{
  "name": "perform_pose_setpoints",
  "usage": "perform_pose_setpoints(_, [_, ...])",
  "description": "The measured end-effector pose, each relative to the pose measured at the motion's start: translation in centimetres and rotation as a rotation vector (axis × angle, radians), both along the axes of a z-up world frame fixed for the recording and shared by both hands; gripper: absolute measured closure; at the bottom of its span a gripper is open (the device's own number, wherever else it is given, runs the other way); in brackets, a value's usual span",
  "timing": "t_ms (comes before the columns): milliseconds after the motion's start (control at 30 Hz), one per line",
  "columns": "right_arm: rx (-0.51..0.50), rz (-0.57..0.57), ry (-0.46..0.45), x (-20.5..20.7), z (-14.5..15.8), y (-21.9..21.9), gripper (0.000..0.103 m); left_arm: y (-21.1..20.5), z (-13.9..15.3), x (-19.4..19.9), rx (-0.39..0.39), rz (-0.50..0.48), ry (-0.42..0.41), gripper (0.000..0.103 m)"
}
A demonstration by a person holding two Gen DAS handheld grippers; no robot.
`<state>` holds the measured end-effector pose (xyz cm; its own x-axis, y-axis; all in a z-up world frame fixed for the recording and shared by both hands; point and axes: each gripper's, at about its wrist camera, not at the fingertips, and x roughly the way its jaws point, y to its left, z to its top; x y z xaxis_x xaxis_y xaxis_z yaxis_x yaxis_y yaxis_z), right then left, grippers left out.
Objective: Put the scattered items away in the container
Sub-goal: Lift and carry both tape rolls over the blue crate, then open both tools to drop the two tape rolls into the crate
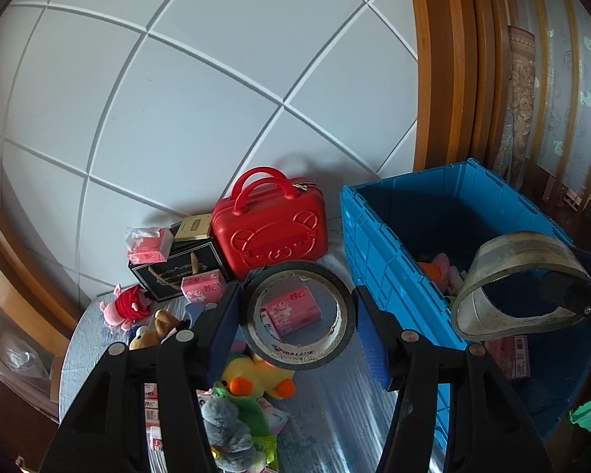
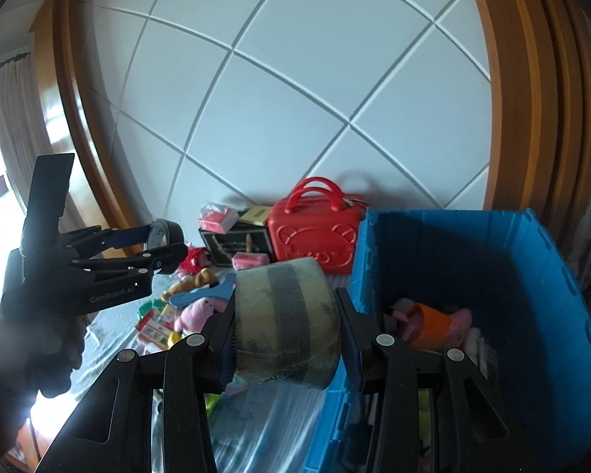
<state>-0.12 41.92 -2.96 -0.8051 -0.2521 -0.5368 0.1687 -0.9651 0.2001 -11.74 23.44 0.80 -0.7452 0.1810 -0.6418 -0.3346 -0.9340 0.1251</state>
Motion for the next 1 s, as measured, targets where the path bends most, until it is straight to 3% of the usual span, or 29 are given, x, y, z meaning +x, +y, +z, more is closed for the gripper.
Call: perform_pose_setpoints(1000, [-0.015,-0.338,-0.051,4.2,-1.4,13.8,0.061,19.9,-2.1,-1.6,0.001,-0.327,-0.062,0.047])
